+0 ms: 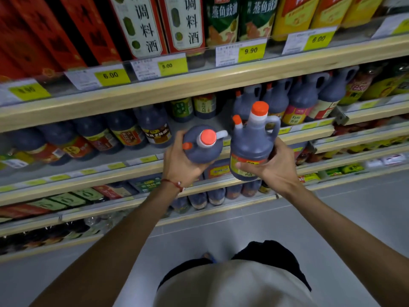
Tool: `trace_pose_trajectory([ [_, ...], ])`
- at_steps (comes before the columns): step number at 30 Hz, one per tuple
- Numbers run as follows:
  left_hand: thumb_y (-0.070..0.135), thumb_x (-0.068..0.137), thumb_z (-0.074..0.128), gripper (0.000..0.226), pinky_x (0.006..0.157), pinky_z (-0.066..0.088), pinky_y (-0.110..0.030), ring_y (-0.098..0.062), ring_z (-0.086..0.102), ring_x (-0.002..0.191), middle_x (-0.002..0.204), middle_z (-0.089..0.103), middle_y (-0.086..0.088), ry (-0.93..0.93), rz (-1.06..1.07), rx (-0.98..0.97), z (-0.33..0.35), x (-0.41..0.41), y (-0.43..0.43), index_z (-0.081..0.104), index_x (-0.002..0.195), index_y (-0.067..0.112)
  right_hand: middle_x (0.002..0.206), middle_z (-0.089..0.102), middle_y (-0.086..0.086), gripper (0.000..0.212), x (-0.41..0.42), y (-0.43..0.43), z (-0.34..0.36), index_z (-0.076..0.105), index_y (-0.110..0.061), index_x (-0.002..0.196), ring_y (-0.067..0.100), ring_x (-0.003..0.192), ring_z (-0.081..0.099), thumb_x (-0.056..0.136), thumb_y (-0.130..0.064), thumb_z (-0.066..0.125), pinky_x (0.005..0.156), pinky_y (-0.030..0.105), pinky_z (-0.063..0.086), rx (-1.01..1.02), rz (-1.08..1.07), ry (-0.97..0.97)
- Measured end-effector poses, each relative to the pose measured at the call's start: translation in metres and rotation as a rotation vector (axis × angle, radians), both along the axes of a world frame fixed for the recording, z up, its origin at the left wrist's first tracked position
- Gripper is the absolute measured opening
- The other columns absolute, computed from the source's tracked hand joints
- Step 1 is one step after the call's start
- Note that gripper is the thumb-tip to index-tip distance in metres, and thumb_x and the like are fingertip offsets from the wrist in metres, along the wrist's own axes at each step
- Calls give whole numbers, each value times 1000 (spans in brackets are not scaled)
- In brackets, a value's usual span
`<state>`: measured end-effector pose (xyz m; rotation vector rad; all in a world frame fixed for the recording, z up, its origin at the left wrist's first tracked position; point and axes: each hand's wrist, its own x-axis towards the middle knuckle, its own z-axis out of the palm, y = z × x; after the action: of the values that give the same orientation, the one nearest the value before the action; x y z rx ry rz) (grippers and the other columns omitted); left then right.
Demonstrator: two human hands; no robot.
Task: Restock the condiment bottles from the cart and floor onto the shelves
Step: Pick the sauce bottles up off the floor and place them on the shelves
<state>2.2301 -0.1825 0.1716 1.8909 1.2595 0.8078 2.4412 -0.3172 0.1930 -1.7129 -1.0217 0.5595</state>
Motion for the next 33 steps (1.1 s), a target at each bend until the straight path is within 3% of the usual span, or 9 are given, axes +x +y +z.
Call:
trace_pose_trajectory([
  [2, 21, 67, 94, 84, 79, 36, 3, -6, 54, 90, 98, 50, 25, -22, -33, 47, 0, 3, 14, 49, 137, 12, 110, 77, -11, 74, -3, 4, -2, 66, -21, 120, 6, 100, 74, 58, -34, 103, 87, 41, 62, 11, -20, -8],
  [5, 41, 66, 89, 77, 85, 57, -39, -25, 65, 103, 114, 67, 2, -75, -20, 116, 2, 12, 31, 47, 129, 25, 110, 76, -12, 74, -4, 10, -8, 66, -20, 120, 4, 99, 73, 57, -33, 103, 87, 35, 62, 29, -33, -8],
  [7, 40, 64, 89, 77, 82, 58, -46, -29, 66, 104, 118, 68, -4, -65, -1, 177, 2, 19, 41, 47, 126, 24, 109, 76, -13, 73, -4, 12, -13, 66, -20, 119, 2, 98, 73, 58, -31, 103, 85, 30, 62, 39, -30, -9],
  [11, 39, 60, 92, 78, 84, 58, -41, -25, 66, 106, 119, 68, -1, -85, 0, 185, -8, 23, 55, 48, 124, 29, 111, 76, -12, 75, -5, 21, -28, 65, -19, 121, 2, 100, 72, 58, -31, 103, 85, 31, 62, 62, -30, -22],
  [15, 51, 55, 87, 81, 80, 52, -30, -20, 67, 101, 109, 66, 7, -79, 25, 166, -27, 27, 68, 55, 120, 15, 113, 75, -11, 80, -7, 29, -44, 63, -21, 125, 5, 103, 72, 57, -35, 103, 89, 39, 62, 80, -22, -31],
  [19, 51, 58, 91, 87, 87, 57, -39, -26, 67, 110, 120, 70, -1, -51, 19, 131, -38, 30, 80, 55, 127, 15, 114, 75, -13, 84, -10, 35, -55, 63, -19, 129, 4, 105, 72, 57, -37, 102, 90, 40, 61, 79, -6, -33],
  [23, 38, 60, 98, 86, 93, 54, -32, -24, 65, 118, 129, 68, -3, -81, 44, 55, -41, 32, 89, 56, 131, 15, 110, 76, -12, 79, -12, 40, -56, 64, -18, 125, 3, 99, 73, 57, -32, 103, 88, 38, 62, 66, -9, -12],
  [27, 58, 47, 90, 95, 95, 57, -38, -20, 67, 114, 124, 71, 1, -115, 39, -34, -39, 35, 102, 59, 128, 19, 108, 77, -9, 78, -11, 45, -54, 64, -18, 123, 7, 98, 74, 57, -31, 103, 88, 41, 62, 50, -12, 1],
  [33, 24, 69, 95, 63, 86, 49, -25, -15, 65, 106, 118, 70, -1, -70, -17, -113, -36, 36, 109, 60, 121, 16, 109, 77, -10, 83, -12, 45, -47, 64, -21, 125, 9, 98, 74, 54, -40, 103, 88, 44, 63, 11, -1, 28],
])
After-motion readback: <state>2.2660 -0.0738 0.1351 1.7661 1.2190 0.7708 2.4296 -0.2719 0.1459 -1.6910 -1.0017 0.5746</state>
